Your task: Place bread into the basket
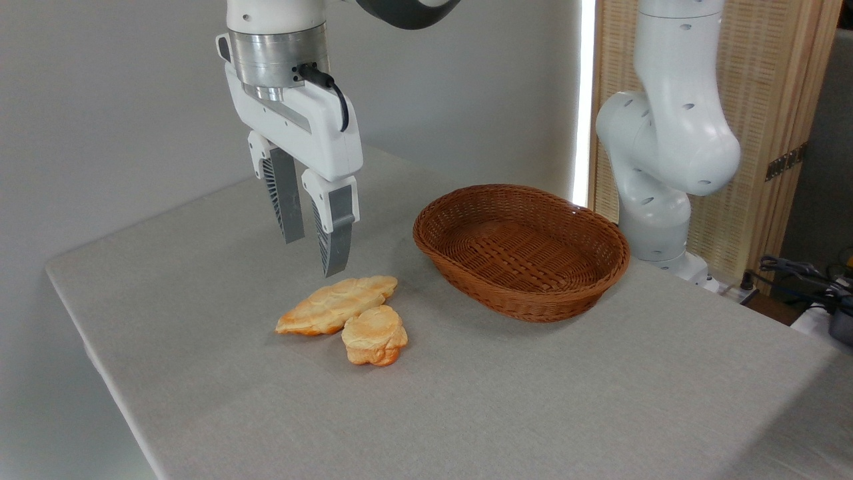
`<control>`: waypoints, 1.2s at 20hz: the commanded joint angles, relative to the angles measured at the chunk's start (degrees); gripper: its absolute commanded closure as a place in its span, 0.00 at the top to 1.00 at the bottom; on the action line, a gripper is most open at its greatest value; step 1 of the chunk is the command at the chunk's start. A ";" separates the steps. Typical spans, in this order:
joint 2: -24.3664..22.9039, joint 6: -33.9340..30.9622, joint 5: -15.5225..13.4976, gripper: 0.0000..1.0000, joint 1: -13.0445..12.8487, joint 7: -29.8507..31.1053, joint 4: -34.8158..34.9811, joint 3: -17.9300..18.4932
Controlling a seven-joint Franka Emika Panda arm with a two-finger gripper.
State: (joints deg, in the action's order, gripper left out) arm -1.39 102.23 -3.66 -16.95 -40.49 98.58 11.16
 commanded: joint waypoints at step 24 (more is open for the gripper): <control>-0.02 -2.38 -0.29 1.00 -0.37 -0.47 -0.67 0.45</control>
State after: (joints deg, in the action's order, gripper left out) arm -1.39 101.41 -3.66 -16.94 -40.49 98.58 11.22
